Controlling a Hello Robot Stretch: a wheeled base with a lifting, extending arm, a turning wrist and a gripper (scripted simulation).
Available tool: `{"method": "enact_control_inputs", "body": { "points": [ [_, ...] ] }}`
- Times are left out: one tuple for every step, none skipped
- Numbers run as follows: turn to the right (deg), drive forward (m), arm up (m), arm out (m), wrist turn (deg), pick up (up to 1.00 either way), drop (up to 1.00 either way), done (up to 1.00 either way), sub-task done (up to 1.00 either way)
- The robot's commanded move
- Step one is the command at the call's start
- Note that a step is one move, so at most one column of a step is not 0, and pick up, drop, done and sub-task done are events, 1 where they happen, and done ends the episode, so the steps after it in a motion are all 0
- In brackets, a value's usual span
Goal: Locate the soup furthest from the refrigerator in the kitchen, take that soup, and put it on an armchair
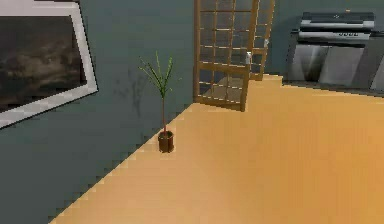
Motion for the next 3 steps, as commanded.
{"method": "enact_control_inputs", "body": {
  "points": [
    [-9.0, 0.00, 0.00, 0.00, 0.0, 0.00, 0.00, 0.00, 0.00],
    [0.0, 0.50, 0.00, 0.00, 0.0, 0.00, 0.00, 0.00, 0.00],
    [42.0, 0.00, 0.00, 0.00, 0.0, 0.00, 0.00, 0.00, 0.00]
  ]
}}
